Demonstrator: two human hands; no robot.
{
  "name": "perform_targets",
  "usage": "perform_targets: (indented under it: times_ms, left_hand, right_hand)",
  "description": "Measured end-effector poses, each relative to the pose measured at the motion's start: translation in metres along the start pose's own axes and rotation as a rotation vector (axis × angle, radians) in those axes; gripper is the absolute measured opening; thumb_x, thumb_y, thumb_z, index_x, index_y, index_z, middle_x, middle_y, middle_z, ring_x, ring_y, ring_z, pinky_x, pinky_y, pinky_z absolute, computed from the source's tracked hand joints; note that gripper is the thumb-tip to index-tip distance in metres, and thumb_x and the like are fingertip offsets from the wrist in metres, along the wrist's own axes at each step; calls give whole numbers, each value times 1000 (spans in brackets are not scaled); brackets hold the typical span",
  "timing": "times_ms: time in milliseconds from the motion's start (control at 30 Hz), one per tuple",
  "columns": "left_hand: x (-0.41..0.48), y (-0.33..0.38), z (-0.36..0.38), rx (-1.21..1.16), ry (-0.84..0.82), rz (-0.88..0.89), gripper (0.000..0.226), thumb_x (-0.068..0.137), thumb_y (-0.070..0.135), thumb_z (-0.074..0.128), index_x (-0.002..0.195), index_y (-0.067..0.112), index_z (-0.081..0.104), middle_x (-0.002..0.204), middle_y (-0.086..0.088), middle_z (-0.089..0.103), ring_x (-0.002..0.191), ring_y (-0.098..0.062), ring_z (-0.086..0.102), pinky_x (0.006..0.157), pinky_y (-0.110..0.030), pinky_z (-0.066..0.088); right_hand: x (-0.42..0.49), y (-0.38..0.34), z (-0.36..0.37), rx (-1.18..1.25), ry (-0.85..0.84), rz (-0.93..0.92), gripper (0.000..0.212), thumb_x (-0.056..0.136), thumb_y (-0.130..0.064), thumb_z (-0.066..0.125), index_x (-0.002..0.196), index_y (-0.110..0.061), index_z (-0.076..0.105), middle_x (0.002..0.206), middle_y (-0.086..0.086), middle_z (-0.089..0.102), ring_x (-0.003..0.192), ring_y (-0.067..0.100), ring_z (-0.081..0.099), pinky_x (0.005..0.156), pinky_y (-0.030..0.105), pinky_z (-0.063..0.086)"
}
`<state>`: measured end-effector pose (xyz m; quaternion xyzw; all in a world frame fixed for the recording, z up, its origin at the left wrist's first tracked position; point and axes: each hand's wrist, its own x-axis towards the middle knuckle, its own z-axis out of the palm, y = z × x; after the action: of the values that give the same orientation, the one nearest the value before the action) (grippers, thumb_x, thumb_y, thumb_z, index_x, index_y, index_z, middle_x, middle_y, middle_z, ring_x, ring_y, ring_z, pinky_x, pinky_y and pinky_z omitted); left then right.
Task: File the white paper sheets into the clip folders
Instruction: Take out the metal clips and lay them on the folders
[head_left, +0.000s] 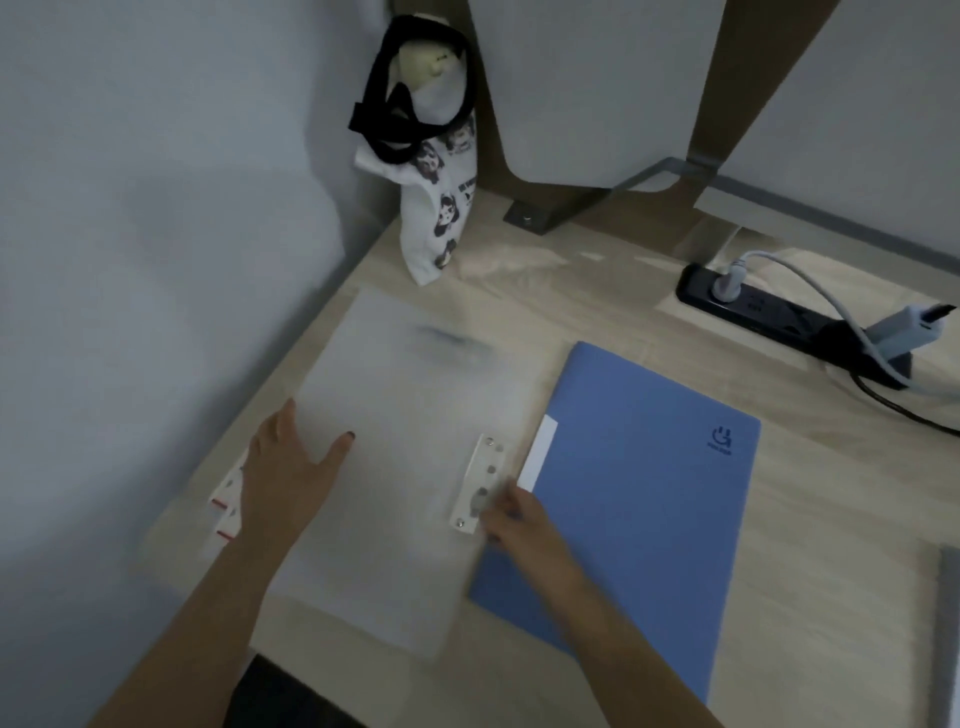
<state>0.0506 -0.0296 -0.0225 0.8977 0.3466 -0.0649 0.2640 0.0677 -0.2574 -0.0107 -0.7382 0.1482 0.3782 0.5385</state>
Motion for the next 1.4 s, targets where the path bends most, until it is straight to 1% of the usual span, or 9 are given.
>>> perform_targets:
  times_ms: [167,300,500,767,900,1000,1100,1200,1400]
  left_hand:
    - [5,-3,-7,-68,1,-70,58,88,38,56,131,1,43,132,-26,44,123,-40,42,102,-48,34]
    - [-8,3,-22,-250,-61,-23,45,94,42,41,66,7,49,61,-10,49,56,-27,48,56,-32,35]
    - [-51,42,-1,-477,-89,1,37,94,45,39,98,12,54,83,-3,60,74,-17,57,60,-27,37]
    - [-117,129,77,-554,-219,185,28,94,42,39,94,17,52,77,2,58,69,-13,56,60,-25,40]
    - [-153,160,122,-504,-341,289,28,96,36,38,83,12,46,64,0,45,55,-10,44,48,-11,35]
    - [-180,176,153,-452,-402,305,25,96,37,36,82,18,44,63,-1,47,52,-10,46,50,-20,36]
    - [-199,180,174,-419,-421,317,22,96,30,41,110,15,49,103,-6,59,82,-13,58,71,-22,45]
    - [-214,178,187,-306,-395,411,55,93,17,49,142,5,27,145,-11,31,133,-22,33,110,-28,26]
    - [-222,185,176,-329,-640,268,71,93,23,50,148,14,6,158,-1,6,145,-17,10,119,-36,12]
  right_hand:
    - [-4,6,3,96,55,-16,16,80,-5,53,95,-2,59,88,27,54,73,27,52,69,28,49]
    - [-18,6,-19,145,76,-118,38,90,-6,52,115,-34,47,96,0,63,83,9,60,60,12,49]
    - [-48,31,-72,213,190,-150,58,80,-36,63,133,-36,42,119,6,63,107,23,60,97,46,47]
    - [-98,101,-152,404,536,-178,39,88,-13,58,121,-32,52,100,1,69,79,9,66,69,28,47]
    - [-119,137,-183,473,678,-108,38,89,-13,57,124,-27,50,102,5,67,79,15,62,65,27,46]
    - [-136,160,-205,484,724,-72,42,90,-16,56,130,-26,48,111,7,61,85,7,58,69,25,43]
    - [-142,177,-222,459,720,-42,45,91,-17,55,134,-25,44,124,2,51,103,11,52,87,25,36]
    - [-142,182,-231,390,701,-54,47,91,-14,54,137,-18,42,127,-2,49,113,12,45,93,25,31]
    - [-162,169,-238,373,682,-85,42,92,-27,51,134,-27,46,136,-2,51,121,17,50,103,38,40]
